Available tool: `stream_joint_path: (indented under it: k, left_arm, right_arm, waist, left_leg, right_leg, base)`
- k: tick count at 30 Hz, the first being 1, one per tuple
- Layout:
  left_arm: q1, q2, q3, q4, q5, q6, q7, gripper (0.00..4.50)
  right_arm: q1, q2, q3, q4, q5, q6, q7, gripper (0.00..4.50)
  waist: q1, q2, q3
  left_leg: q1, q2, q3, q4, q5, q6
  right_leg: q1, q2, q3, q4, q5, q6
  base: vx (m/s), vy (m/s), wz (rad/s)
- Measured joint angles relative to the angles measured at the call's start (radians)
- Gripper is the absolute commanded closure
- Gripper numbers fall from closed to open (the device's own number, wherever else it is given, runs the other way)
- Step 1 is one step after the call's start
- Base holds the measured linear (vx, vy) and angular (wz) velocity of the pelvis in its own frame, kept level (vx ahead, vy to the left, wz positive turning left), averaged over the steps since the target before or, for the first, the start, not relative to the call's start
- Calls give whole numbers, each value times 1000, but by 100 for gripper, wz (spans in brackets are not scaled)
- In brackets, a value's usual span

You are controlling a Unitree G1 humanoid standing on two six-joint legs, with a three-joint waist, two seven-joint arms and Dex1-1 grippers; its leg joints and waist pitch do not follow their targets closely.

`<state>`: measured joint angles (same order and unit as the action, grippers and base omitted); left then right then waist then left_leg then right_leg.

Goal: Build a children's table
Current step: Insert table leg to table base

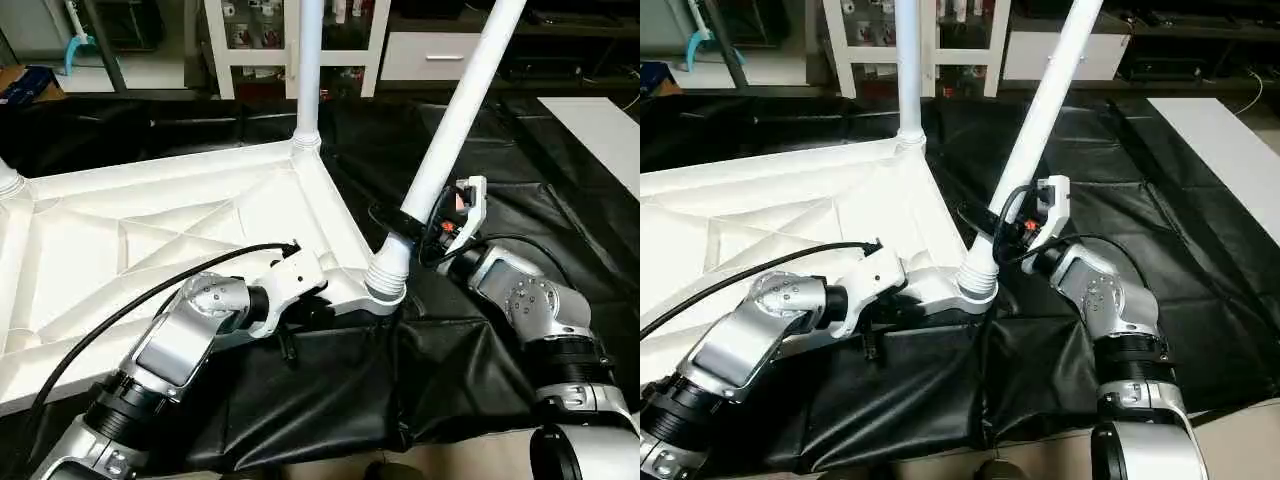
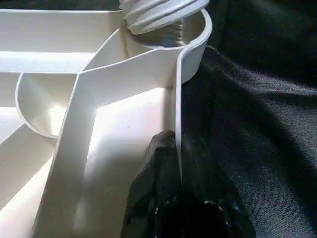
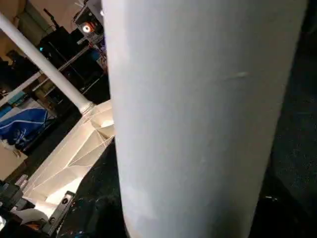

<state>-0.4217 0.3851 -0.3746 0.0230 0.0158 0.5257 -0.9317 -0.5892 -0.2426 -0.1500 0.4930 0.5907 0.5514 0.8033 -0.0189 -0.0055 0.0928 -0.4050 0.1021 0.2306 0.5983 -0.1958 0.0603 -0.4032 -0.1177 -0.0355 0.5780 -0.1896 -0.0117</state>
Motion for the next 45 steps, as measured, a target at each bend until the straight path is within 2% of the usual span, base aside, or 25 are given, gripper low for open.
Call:
stream_joint_path:
  k: [8,15,20,25,29,40,45]
  left_arm:
    - [1,3,-5,-9,5,-5,1,450]
    - [3,2,-11,-15,5,-15,0,450]
    - [3,3,-15,-15,7,-23,0,450]
    - [2,11,-15,-14,12,-27,1,450]
    - [1,13,-16,-16,17,-29,1,450]
    - [2,14,-26,-26,17,-32,-3,450]
    - [2,15,-30,-28,17,-33,-4,450]
  right_arm:
    - [41,1,-15,-1,6,-37,39,265]
    - [72,1,-40,-12,27,-38,45,265]
    - [76,-4,-34,-12,12,-63,50,265]
    - [79,-16,41,-56,-61,-153,69,266]
    - [83,-40,83,-99,-101,-174,94,266]
    - [104,-94,164,-171,-174,-254,180,266]
    - [115,-116,192,-200,-195,-294,210,266]
  waist:
    - [1,-4,4]
    - [2,-4,4]
    - [3,-5,4]
    - [1,-8,6]
    - [1,-10,8]
    - [4,-10,8]
    - [4,-10,8]
  left_leg:
    - [0,0,0,-1,0,0]
    - [0,0,0,-3,0,0]
    - [0,0,1,-6,0,0]
    - [0,0,1,-7,0,-1]
    - [0,0,1,-7,0,-1]
    - [0,-1,4,-12,1,-1]
    - [1,-1,5,-12,1,-1]
  right_leg:
    - [-2,0,0,-1,-3,6]
    - [-4,0,1,-2,-4,6]
    - [-4,0,1,-2,-4,6]
    - [-4,0,1,-2,-6,10]
    - [-4,0,2,-3,-9,14]
    - [-3,0,6,-3,-8,14]
    - [-2,6,16,-3,-8,13]
  base:
    - [0,0,0]
    - [0,0,0]
    - [0,0,0]
    - [0,0,0]
    - [0,0,0]
    - [0,0,0]
    - [0,0,0]
